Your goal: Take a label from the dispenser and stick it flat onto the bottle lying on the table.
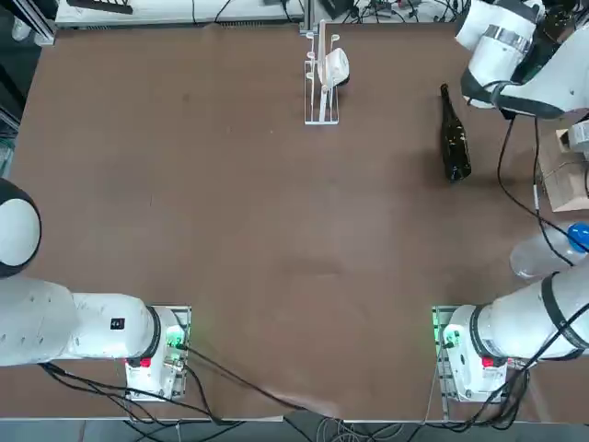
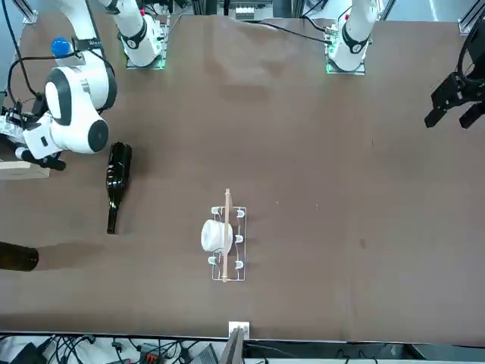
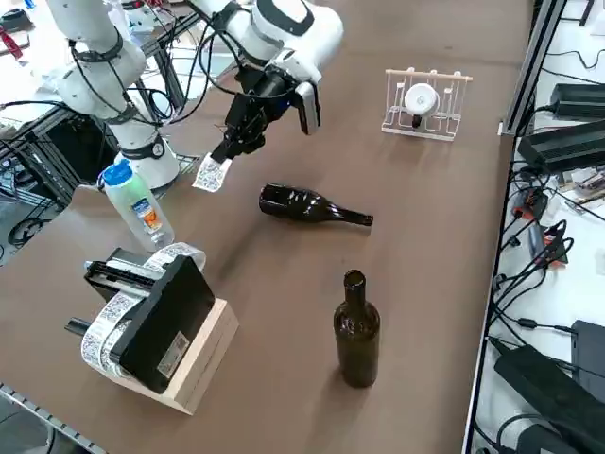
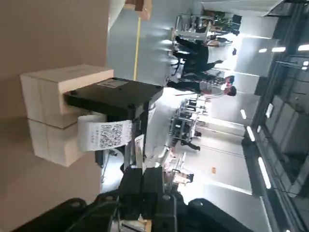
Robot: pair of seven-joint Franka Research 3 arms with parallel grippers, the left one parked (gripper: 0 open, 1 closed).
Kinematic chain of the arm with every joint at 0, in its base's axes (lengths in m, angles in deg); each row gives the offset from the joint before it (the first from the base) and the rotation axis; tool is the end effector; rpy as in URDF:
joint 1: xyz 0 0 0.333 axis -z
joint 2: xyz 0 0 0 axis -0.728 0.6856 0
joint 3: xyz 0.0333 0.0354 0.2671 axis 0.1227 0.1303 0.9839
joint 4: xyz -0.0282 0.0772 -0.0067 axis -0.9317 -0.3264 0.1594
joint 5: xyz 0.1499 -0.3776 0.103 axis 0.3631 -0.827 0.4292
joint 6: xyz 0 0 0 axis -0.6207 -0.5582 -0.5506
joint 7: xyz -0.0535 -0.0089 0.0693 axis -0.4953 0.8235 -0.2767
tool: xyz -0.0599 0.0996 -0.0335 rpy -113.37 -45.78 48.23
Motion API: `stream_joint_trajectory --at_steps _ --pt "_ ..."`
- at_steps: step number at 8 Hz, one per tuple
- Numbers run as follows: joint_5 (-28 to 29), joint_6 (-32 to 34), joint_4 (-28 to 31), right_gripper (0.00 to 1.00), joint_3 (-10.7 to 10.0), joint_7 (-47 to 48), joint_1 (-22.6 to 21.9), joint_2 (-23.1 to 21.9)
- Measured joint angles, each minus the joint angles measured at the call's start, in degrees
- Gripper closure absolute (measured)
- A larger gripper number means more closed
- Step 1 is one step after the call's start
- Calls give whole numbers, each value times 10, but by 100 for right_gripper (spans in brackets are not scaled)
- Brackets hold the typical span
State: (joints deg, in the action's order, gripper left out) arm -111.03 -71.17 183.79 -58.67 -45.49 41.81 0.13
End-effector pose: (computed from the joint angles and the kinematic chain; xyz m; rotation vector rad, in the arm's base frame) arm 0.5500 -0.0300 0.3241 1.8867 -0.0610 -0.2685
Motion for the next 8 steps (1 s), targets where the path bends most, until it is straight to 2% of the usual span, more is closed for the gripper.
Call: stream_joint_trajectory --at_steps 3,5,8 --pt "126 -15 -113 99 2 -1 -46 60" --pt "212 -43 -181 99 2 -1 -58 101" --pt "324 -115 -209 99 -3 -1 -53 118"
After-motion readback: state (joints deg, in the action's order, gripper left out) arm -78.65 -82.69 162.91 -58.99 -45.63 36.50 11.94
